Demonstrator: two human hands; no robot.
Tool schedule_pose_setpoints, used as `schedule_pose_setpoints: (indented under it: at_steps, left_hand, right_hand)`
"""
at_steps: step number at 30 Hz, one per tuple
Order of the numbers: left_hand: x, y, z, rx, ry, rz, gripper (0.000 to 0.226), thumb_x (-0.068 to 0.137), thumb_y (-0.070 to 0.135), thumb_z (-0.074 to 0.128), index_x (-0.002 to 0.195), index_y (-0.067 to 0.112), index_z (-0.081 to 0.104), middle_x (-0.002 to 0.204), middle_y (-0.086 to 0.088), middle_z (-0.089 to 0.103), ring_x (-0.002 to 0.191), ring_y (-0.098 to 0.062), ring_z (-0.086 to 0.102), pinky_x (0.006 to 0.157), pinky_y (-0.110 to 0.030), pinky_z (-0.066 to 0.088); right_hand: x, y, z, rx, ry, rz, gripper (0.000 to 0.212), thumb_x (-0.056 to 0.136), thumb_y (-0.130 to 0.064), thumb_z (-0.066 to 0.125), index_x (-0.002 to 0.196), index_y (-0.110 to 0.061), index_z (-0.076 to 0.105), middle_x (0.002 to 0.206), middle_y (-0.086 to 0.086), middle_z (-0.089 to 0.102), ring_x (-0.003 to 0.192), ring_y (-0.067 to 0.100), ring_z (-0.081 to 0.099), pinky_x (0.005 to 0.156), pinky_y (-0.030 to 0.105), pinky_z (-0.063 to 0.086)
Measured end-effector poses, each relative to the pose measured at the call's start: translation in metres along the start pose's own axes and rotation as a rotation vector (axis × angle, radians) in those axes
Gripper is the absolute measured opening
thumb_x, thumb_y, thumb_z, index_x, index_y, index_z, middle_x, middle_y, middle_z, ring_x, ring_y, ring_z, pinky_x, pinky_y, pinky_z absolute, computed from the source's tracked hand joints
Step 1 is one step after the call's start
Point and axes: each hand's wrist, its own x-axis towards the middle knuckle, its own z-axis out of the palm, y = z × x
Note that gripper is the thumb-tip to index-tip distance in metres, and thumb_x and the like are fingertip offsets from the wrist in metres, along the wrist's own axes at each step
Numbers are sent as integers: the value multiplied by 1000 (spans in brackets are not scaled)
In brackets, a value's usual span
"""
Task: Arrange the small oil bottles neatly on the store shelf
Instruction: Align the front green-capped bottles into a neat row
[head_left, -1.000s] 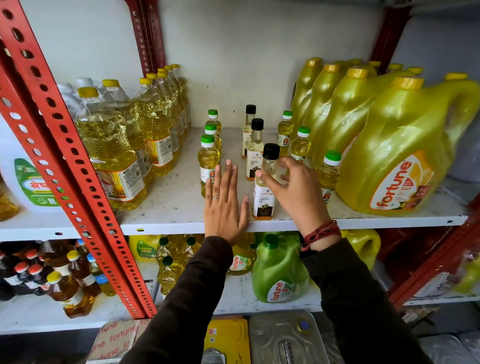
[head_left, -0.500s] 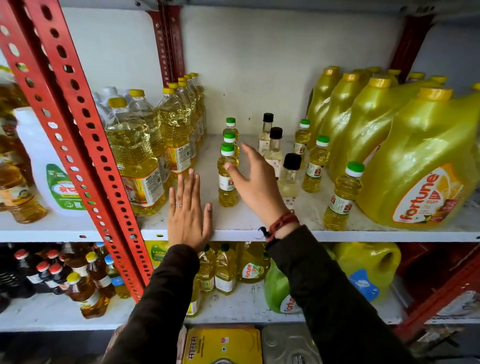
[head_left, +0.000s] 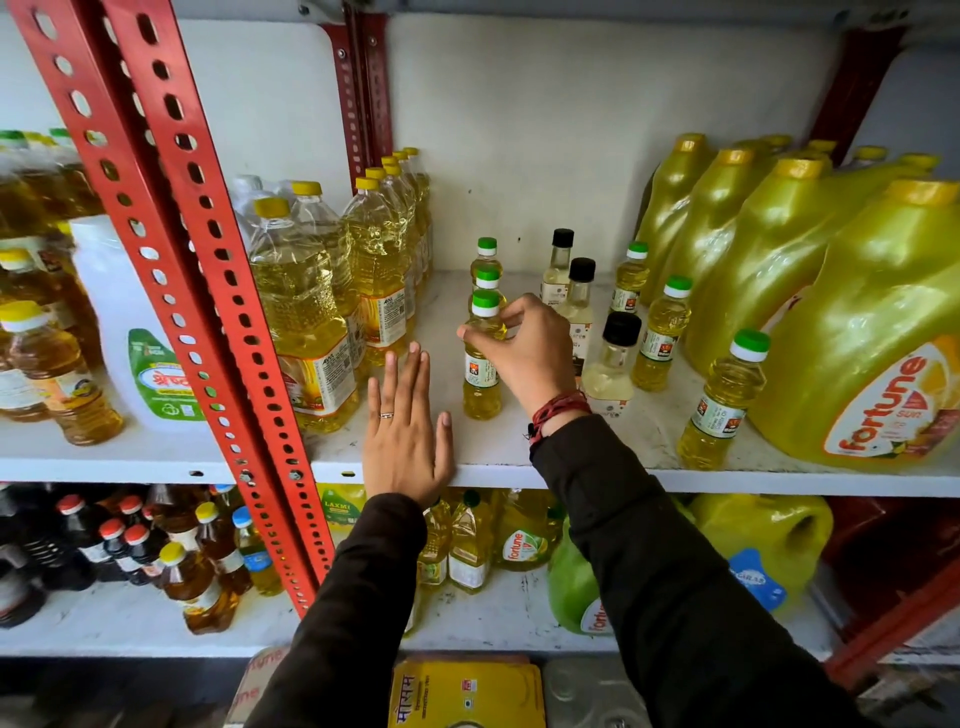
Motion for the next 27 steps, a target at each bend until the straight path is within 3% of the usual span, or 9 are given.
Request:
schedule_pose_setpoints:
  at_steps: [4, 7, 11, 15, 19, 21, 23, 25, 27]
  left_hand:
    - [1, 0, -1, 2, -10, -2, 72, 100, 36, 29, 164, 4, 21, 174, -11, 14, 162, -27, 2, 131, -38, -9]
    - [0, -1, 0, -3, -13, 2, 72, 100, 36, 30, 164, 4, 21, 174, -11, 14, 162, -27, 3, 130, -37, -9]
    - [1, -1, 0, -3, -13, 3, 72, 100, 36, 30, 165, 5, 20, 174, -10, 13, 162, -28, 4, 130, -37, -10]
    - [1, -1, -1, -8, -17, 0, 72, 101, 36, 30, 165, 4, 21, 174, -11, 14, 162, -28, 4, 130, -37, -9]
    - [0, 0, -1, -8, -19, -1, 72, 101, 36, 29, 164, 4, 21, 174, -10, 13, 162, -27, 4, 130, -37, -9]
    - [0, 0, -1, -5, -17, -3, 72, 101, 36, 29, 164, 4, 21, 174, -11, 13, 162, -27, 4, 131, -37, -9]
    - [0, -1, 0, -5, -17, -4, 72, 101, 36, 29, 164, 4, 21, 174, -11, 13, 162, -27, 3, 131, -37, -9]
    - [0, -1, 1, -10, -14, -2, 71, 101, 36, 30, 165, 4, 21, 174, -10, 13, 162, -26, 2, 131, -37, -9]
    - [0, -1, 1, -17, -10, -1, 71, 101, 35, 31, 164, 4, 21, 174, -10, 13, 162, -26, 2, 130, -37, -9]
  right_hand:
    - [0, 3, 4, -36, 16, -24, 53, 70, -57, 82, 99, -16, 63, 105, 4, 68, 99, 21, 65, 83, 32, 53]
    - [1, 6, 2, 96, -62, 17, 43, 79, -48, 79, 107, -17, 71, 104, 0, 71, 99, 22, 70, 86, 34, 57]
    - [3, 9, -2, 212, -130, 80, 30, 83, -28, 78, 109, -15, 77, 99, -3, 75, 96, 11, 69, 69, 5, 41]
    - [3, 9, -5, 230, -73, 104, 34, 74, -30, 87, 102, -15, 75, 85, -11, 69, 75, -10, 59, 56, -4, 37]
    - [4, 8, -4, 181, -30, 90, 41, 67, -40, 90, 93, -19, 67, 81, -14, 67, 77, -1, 64, 68, 13, 48]
    - [4, 7, -4, 132, -40, 73, 51, 68, -44, 89, 101, -14, 66, 97, -3, 72, 90, 13, 68, 81, 29, 55]
    - [3, 7, -3, 124, -57, 55, 56, 70, -45, 87, 111, -13, 67, 113, 3, 72, 103, 18, 67, 90, 34, 54]
    - [2, 9, -2, 149, -89, 32, 51, 74, -41, 86, 115, -14, 69, 116, 2, 72, 104, 17, 68, 88, 25, 52]
    - [2, 10, 0, 164, -105, 6, 41, 77, -36, 85, 110, -14, 74, 104, 0, 75, 90, 4, 68, 74, 6, 44]
